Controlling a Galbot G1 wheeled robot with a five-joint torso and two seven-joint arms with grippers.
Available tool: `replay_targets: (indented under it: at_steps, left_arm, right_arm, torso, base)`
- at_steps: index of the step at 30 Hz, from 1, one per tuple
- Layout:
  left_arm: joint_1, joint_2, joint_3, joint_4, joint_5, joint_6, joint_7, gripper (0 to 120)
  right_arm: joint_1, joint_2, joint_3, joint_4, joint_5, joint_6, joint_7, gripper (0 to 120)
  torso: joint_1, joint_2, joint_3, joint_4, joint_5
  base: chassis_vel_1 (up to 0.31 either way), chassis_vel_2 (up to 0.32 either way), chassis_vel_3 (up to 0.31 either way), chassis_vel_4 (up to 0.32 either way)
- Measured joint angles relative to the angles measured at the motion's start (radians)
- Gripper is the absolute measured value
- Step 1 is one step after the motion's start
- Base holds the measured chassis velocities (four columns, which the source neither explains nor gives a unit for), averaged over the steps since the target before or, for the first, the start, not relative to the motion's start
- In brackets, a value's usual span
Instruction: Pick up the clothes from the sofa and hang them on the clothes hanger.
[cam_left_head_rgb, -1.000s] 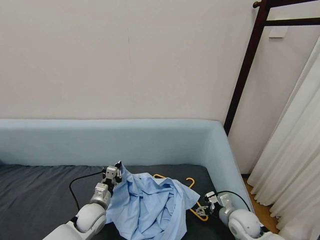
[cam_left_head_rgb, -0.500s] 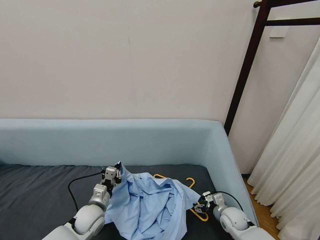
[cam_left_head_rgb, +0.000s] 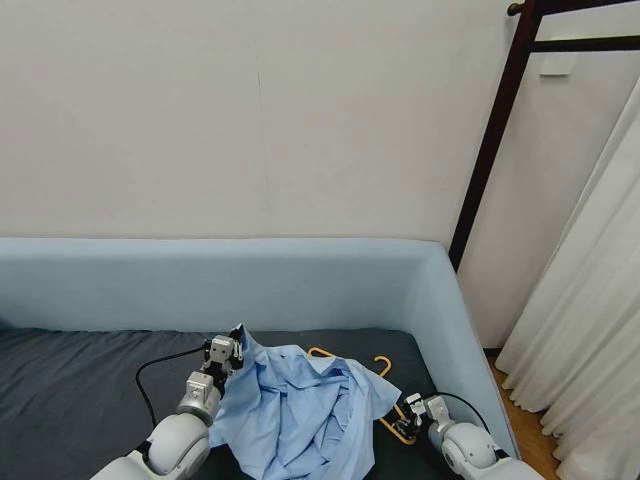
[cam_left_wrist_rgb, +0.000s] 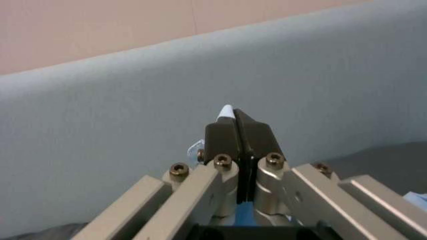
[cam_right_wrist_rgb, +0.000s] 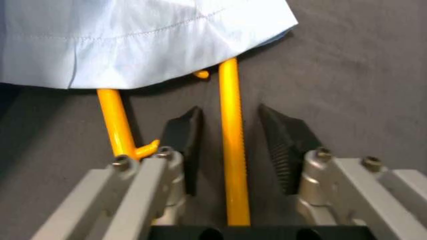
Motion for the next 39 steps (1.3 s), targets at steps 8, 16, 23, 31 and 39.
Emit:
replay_targets:
  at_steps: [8,16,23,31,39]
  left_arm:
    - [0.001,0.008,-0.002,-0.007,-0.001,0.000,-0.002,0]
    - [0.005,0.010,-0.005,-0.009,-0.002,-0.001,-0.002,0]
    - [0.004,0.015,-0.005,-0.012,-0.007,-0.004,-0.001,0]
    - [0.004,0.032,-0.002,-0.035,-0.017,-0.004,0.001,0]
    - [-0.031,0.045,0.000,-0.064,-0.086,-0.011,0.019,0]
  right_arm:
    - [0.011,-0.003,-0.007,-0.007,0.043,-0.037,-0.019,5]
    - [-0.005,-0.013,0.014,0.033,-0.049,0.008,0.087,5]
    - [-0.034,-0.035,0.062,0.129,-0.308,0.094,0.268,5]
    - [-0.013,-0.067,0.104,0.218,-0.413,0.167,0.381,5]
    - [-0.184,-0.193,0.147,0.403,-0.537,0.302,0.341,5]
  torso:
    - [0.000,0.000,0.000,-0.0001,0.0000]
    - [0.000,0.000,0.000,-0.0005,0.0000]
    - [0.000,0.000,0.000,-0.0004,-0.0002]
    - [0.000,0.000,0.000,0.0006,0.0002]
    - [0.000,0.000,0.000,-0.0005,0.0002]
  base:
    - [0.000,0.000,0.000,0.000]
    - [0.000,0.000,0.000,0.000]
    - [0.000,0.000,0.000,0.000]
    - [0.000,0.000,0.000,0.000]
    - [0.000,0.000,0.000,0.000]
